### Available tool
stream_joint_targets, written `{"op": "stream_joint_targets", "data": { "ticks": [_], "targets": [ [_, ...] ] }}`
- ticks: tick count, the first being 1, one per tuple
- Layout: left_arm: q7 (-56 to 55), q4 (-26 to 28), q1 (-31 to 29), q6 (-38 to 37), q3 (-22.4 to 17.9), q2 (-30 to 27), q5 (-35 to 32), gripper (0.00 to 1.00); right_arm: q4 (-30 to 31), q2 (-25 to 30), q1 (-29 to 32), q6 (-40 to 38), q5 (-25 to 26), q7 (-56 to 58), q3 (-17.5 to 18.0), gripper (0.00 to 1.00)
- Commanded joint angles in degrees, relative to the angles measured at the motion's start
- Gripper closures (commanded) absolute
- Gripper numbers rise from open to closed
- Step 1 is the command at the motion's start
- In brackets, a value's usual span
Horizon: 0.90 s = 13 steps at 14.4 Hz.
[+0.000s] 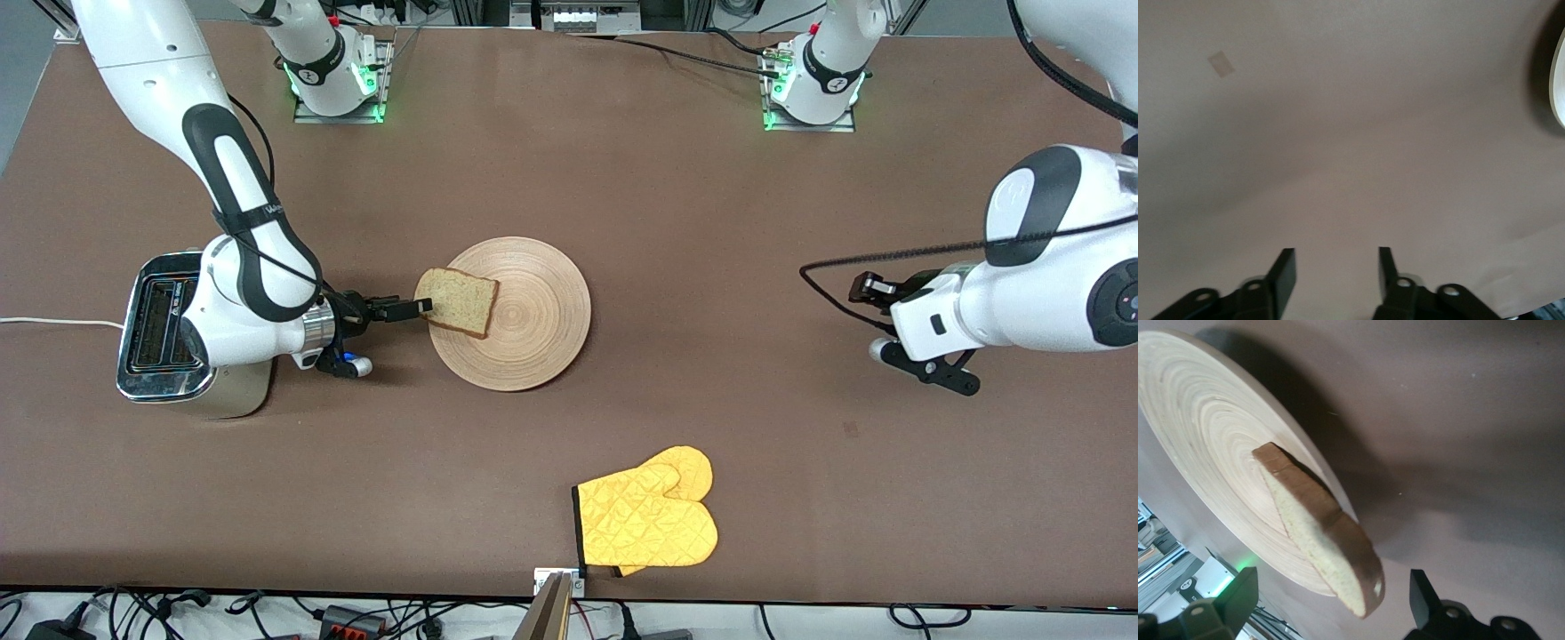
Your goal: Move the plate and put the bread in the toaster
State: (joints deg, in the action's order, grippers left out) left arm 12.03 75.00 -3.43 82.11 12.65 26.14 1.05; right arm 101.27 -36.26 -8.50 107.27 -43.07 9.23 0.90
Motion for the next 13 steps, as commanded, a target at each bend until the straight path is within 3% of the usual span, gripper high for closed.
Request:
{"op": "stream_joint_targets", "data": {
  "ticks": [1, 4, 6, 7, 9, 11, 13],
  "targets": [
    [2.73, -3.17, -0.35, -0.02, -0.96, -1.01, -2.36, 0.00, 0.77, -0.57, 0.24, 0.31, -2.54, 2.02, 0.07, 0.00],
    [3.27, -5.04, -0.61, -1.86, -0.96, -1.01, -6.32, 0.00, 1.65, -1.27, -0.11, 0.40, -5.70, 2.37, 0.07, 0.00],
    [1.35, -4.87, -1.49, -2.13, -1.05, -4.15, -6.24, 0.00, 1.65, -1.36, -0.20, 0.22, -5.88, 2.37, 0.07, 0.00],
    [0.03, -4.69, -2.10, -1.60, -0.96, -5.56, -6.06, 0.00, 1.57, -1.36, -0.20, -0.04, -5.88, 2.37, 0.07, 0.11],
    [-5.84, -3.21, -2.37, -0.99, -0.79, -6.10, -5.28, 0.00, 1.57, -1.27, -0.03, -0.31, -5.88, 2.37, 0.07, 0.45],
    [-10.51, -1.19, -3.52, 1.11, 0.09, -8.29, -1.68, 0.00, 1.39, -1.01, 0.15, -0.66, -5.88, 2.02, -0.02, 0.71],
    [-16.39, 4.07, -2.99, 3.67, 0.27, -11.45, -1.49, 0.00, 0.78, -0.40, 0.76, -1.01, -5.88, 1.58, -0.02, 0.90]
  ]
}}
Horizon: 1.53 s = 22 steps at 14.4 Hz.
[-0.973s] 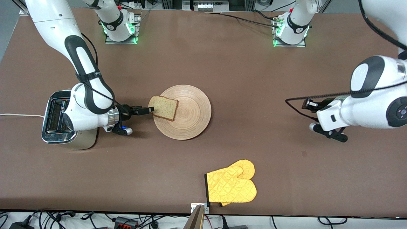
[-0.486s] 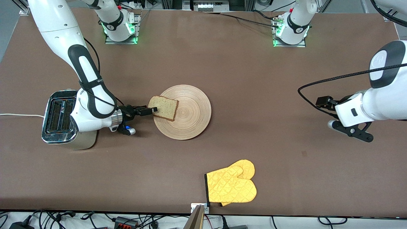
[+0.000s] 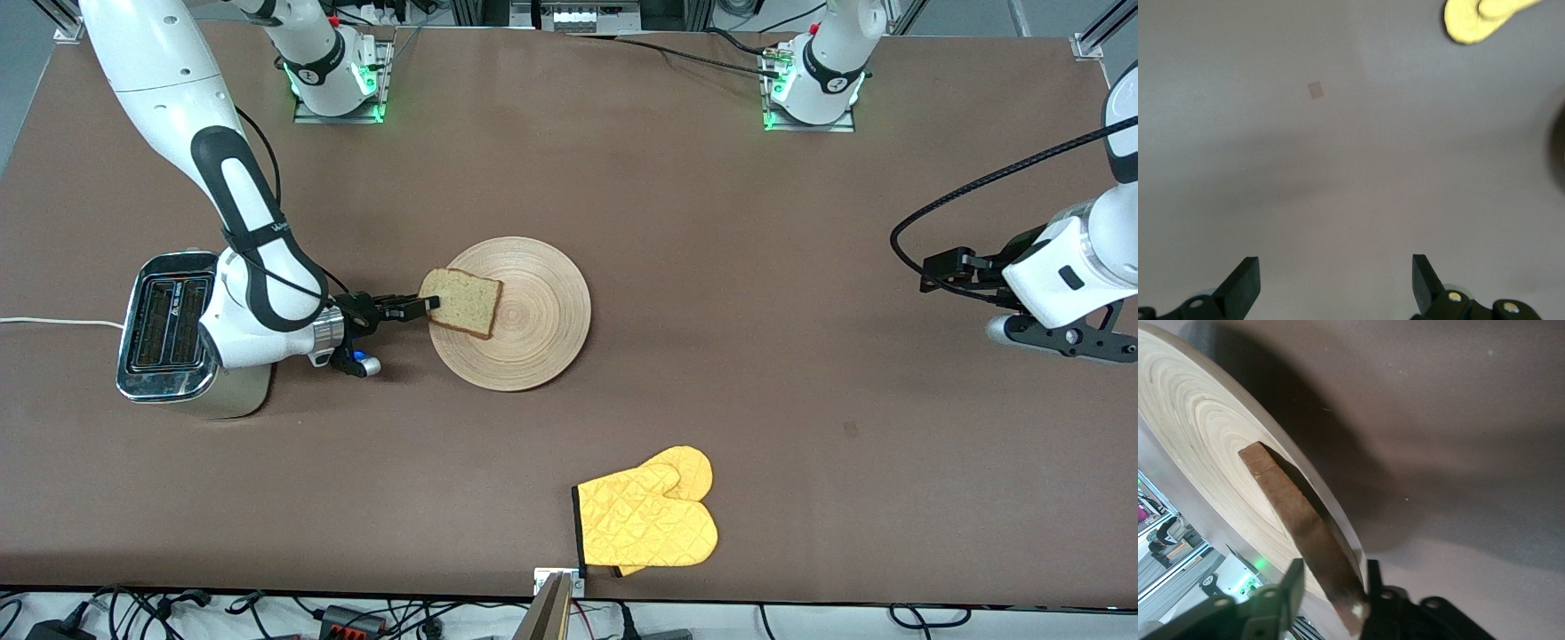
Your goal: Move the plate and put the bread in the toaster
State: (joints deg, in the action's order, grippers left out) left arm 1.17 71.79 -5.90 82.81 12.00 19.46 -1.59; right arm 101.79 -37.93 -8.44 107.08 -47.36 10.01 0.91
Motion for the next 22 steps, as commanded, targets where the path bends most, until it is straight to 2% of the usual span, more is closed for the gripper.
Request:
{"op": "stream_joint_targets", "data": {
  "ticks": [1, 2, 4, 7, 9, 12, 17, 19, 22],
  "targets": [
    [-7.13, 10.96, -0.52, 3.67, 2.31, -7.39, 0.81, 0.00, -0.53, 1.72, 0.97, -1.96, -1.60, 0.71, -0.03, 0.97],
    [-7.06, 14.31, -0.69, 6.81, 3.54, -9.59, -0.07, 0.00, -1.58, 1.81, 1.23, -3.27, -1.60, 0.63, -0.11, 1.00],
    [-7.06, 21.17, -1.57, 11.66, 3.55, -12.94, -0.60, 0.00, -3.26, 2.51, 1.32, -5.04, -1.51, 0.36, -0.47, 1.00],
    [-7.41, 26.80, -3.07, 12.99, 3.64, -16.28, -0.60, 0.00, -4.40, 4.61, 1.23, -5.13, -0.02, -2.88, -0.64, 1.00],
    [-7.49, 29.62, -3.07, 14.22, 3.64, -17.61, -0.60, 0.00, -6.42, 5.41, 1.32, -5.31, 3.39, -5.42, -1.43, 1.00],
    [-7.84, 29.20, -3.07, 13.96, 3.55, -17.70, 0.09, 0.00, -11.94, 7.43, 1.32, -10.91, 11.38, -12.09, -1.78, 1.00],
    [-7.06, 28.06, -3.07, 14.31, 3.03, -17.44, -0.42, 0.00, -26.44, 7.87, 1.94, -26.20, 26.67, -18.62, -4.41, 1.00],
    [-6.97, 26.05, -3.07, 13.70, 3.11, -16.13, -0.34, 0.00, -29.27, 7.87, 1.94, -28.33, 33.17, -18.45, -5.64, 1.00],
    [-6.71, 21.12, -3.77, 12.12, 2.94, -12.44, 0.27, 0.00, -29.81, 9.44, 1.94, -30.44, 39.86, -17.83, -7.58, 1.00]
  ]
}}
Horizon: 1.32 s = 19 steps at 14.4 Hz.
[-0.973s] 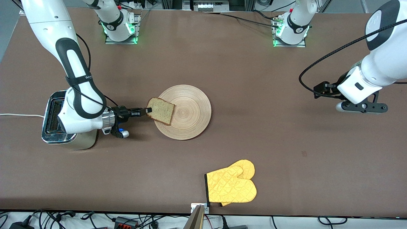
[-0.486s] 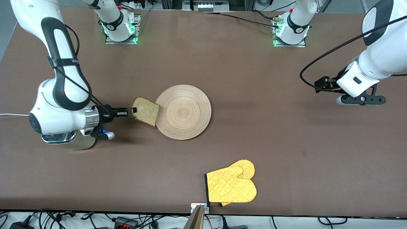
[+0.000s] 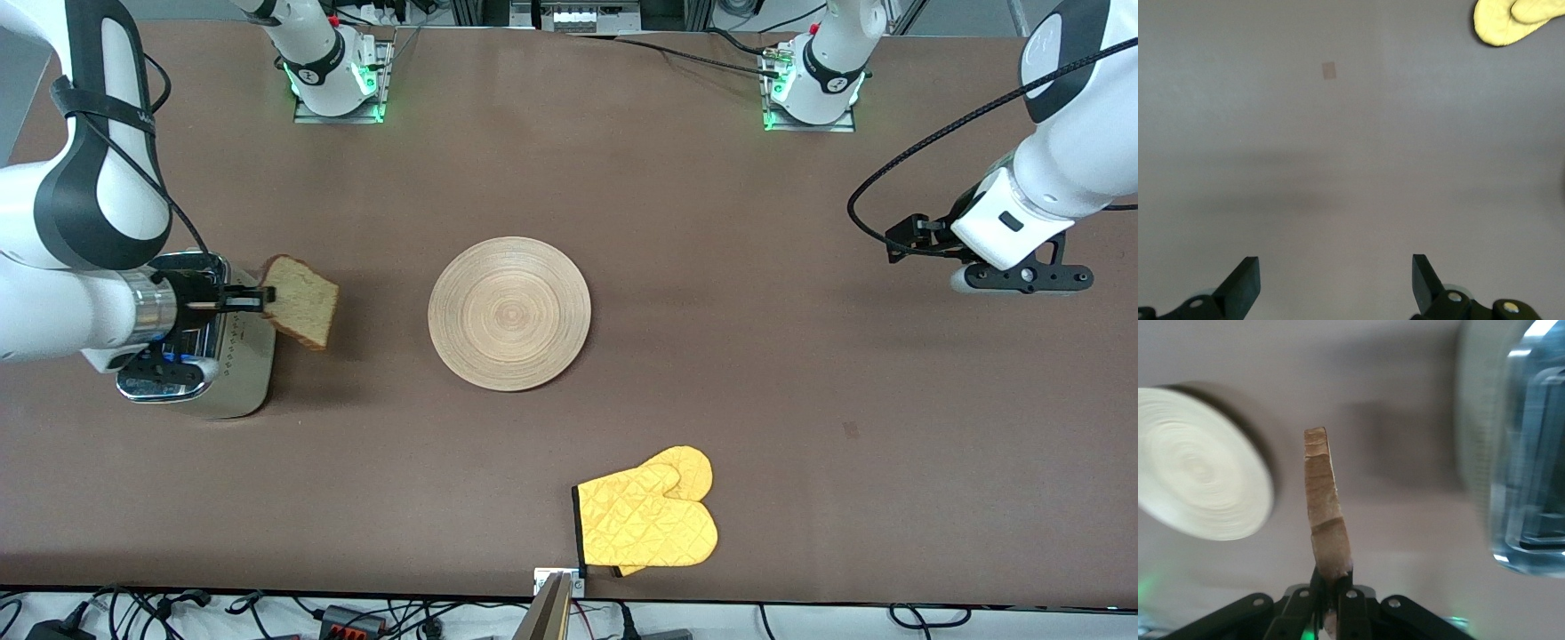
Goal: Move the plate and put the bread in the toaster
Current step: 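Lift the bread and carry it above the toaster with the right gripper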
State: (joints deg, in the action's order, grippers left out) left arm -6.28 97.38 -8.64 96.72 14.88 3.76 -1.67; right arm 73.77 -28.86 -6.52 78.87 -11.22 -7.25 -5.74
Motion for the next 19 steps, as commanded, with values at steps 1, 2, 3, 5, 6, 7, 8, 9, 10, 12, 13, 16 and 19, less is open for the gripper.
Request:
{"op": "stream_joint_targets", "data": {
  "ticks": [1, 2, 3, 5, 6, 7, 8, 9, 10, 12, 13, 16, 19],
  "targets": [
    [-0.30, -4.39, -1.03, -2.23, 0.15, 2.49, 0.18, 0.00, -1.88, 1.60, -0.07, -2.23, 6.79, -0.48, -1.29, 1.00],
    [-1.79, -3.61, -1.03, -2.06, 0.06, 0.92, 0.26, 0.00, -2.05, 2.31, -0.16, -2.14, 10.04, 0.47, -1.20, 1.00],
    [-2.42, -2.82, -0.85, -2.06, -0.55, 0.55, 0.17, 0.00, -2.05, 2.40, -0.16, -2.06, 12.34, 2.22, -1.38, 1.00],
    [-1.54, -1.32, 2.46, -2.41, -5.10, -1.02, 0.26, 0.00, -2.40, 2.41, 0.28, -1.45, 13.68, 5.04, -1.90, 1.00],
    [-1.63, -0.70, 4.75, -2.15, -6.86, -1.90, 0.26, 0.00, -4.06, 2.41, 0.72, -1.27, 13.68, 6.36, -2.43, 1.00],
    [-1.98, -0.61, 5.38, -2.15, -7.14, -2.17, 0.26, 0.00, -6.08, 2.23, 1.24, -1.44, 13.77, 8.37, -2.87, 1.00],
    [-2.07, 0.35, 5.13, -1.71, -7.06, -2.61, 0.35, 0.00, -6.97, 1.53, 2.03, -1.27, 13.68, 10.66, -3.65, 1.00],
    [-2.07, 1.40, 5.04, -0.75, -7.06, -3.31, 0.35, 0.00, -7.06, 1.09, 2.47, -1.26, 13.77, 12.77, -4.36, 1.00],
    [-2.16, 2.37, 4.95, -0.04, -7.14, -3.84, 0.35, 0.00, -7.06, 0.91, 2.91, -1.35, 13.68, 13.05, -4.71, 1.00],
    [-2.25, 1.68, 4.77, 0.14, -7.06, -3.58, 0.44, 0.00, -6.80, 0.56, 3.01, -1.27, 13.77, 13.05, -4.72, 1.00],
    [-2.33, 1.50, 4.77, 0.05, -6.88, -3.58, 0.44, 0.00, -6.80, -0.05, 3.01, -1.18, 13.77, 13.05, -4.80, 1.00],
    [-1.90, 1.41, 4.86, -0.21, -6.53, -3.58, 0.44, 0.00, -6.71, -1.37, 3.01, -1.18, 17.27, 13.23, -4.72, 1.00],
    [-2.16, 0.71, 4.86, -0.12, -6.53, -3.23, 0.44, 0.00, -6.71, -1.55, 3.18, -1.18, 17.55, 13.49, -4.80, 1.00]
  ]
}}
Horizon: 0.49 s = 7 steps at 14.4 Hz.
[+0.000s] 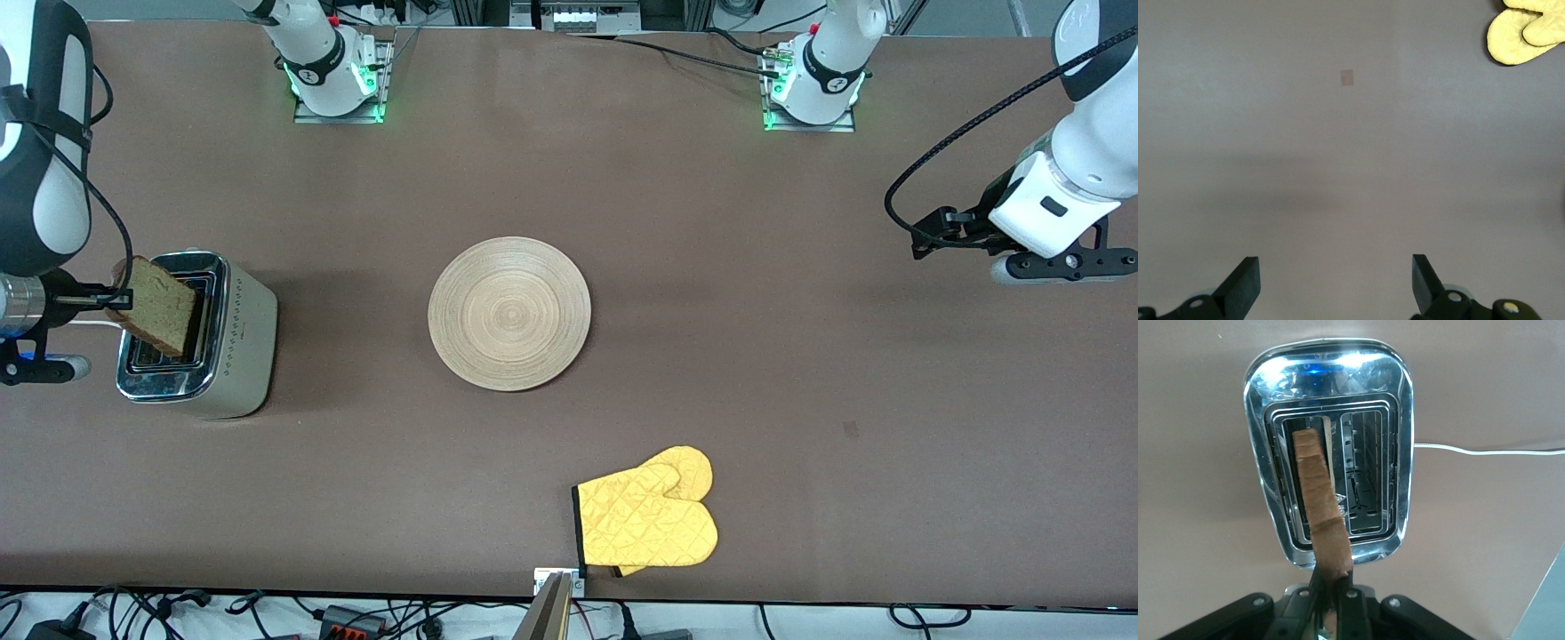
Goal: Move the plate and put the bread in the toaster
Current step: 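Lower the bread into a toaster slot with the right gripper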
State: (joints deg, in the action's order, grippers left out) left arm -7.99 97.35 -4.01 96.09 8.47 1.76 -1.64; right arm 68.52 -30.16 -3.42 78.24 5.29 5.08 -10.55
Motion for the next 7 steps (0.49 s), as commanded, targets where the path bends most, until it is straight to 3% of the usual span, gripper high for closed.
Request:
{"op": "stream_joint_targets", "data": {
  "ticks": [1, 7],
  "targets": [
    [-0.53, 0.74, 0.32, 0.42, -0.13, -1.32, 0.41, 0.00, -1.46, -0.16, 0.17, -0.63, 1.13, 1.24, 0.00, 1.00],
    [-0.53, 0.74, 0.41, 0.59, -0.13, -1.24, 0.41, 0.00, -1.19, -0.25, 0.17, -0.98, 0.51, 1.77, 0.26, 1.00]
  ]
}}
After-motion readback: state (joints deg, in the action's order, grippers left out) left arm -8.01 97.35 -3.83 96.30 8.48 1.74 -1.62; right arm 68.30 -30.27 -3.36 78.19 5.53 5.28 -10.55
